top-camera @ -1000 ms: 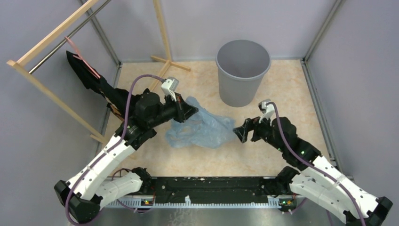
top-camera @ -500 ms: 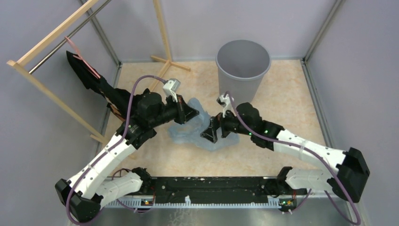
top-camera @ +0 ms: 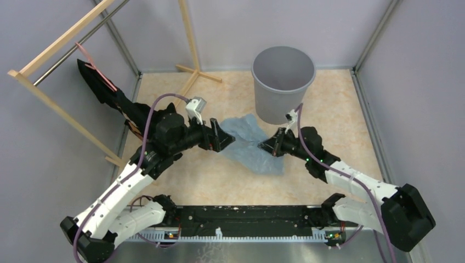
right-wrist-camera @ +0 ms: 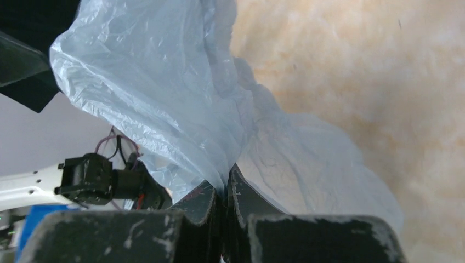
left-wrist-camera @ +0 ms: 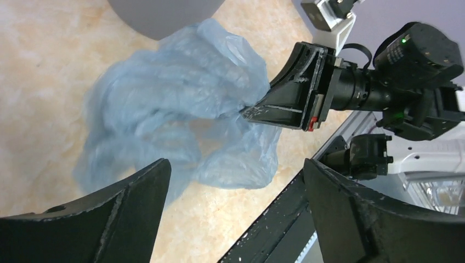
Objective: Put the trash bags into the trash bin
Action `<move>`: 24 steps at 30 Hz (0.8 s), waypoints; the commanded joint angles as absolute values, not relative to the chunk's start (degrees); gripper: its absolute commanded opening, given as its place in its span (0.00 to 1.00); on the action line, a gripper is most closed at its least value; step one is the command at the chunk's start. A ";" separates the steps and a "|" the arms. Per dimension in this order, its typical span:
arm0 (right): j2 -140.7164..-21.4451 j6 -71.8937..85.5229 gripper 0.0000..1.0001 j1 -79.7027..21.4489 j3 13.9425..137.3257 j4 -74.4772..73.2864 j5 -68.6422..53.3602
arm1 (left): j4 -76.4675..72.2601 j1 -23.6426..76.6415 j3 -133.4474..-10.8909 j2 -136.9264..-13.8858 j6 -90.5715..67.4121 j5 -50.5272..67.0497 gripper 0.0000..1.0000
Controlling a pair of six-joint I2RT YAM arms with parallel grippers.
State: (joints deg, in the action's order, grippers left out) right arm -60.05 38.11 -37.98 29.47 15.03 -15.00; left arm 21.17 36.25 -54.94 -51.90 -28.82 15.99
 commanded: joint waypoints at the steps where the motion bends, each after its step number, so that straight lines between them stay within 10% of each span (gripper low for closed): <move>1: -57.18 49.08 0.00 -31.21 21.61 27.57 -31.31 | 24.24 36.08 -49.53 -46.45 -29.49 11.29 0.98; 11: -48.54 49.64 0.00 -28.39 18.21 26.21 -39.71 | 29.53 36.04 -42.15 -41.55 -36.09 -3.10 0.98; 20: -43.47 49.06 0.00 -28.37 18.58 23.84 -40.39 | 15.56 35.99 -38.69 -40.81 -38.07 13.59 0.98; 24: -42.29 47.94 0.00 -28.34 18.76 21.20 -39.22 | 12.18 36.03 -38.01 -41.55 -39.35 20.15 0.69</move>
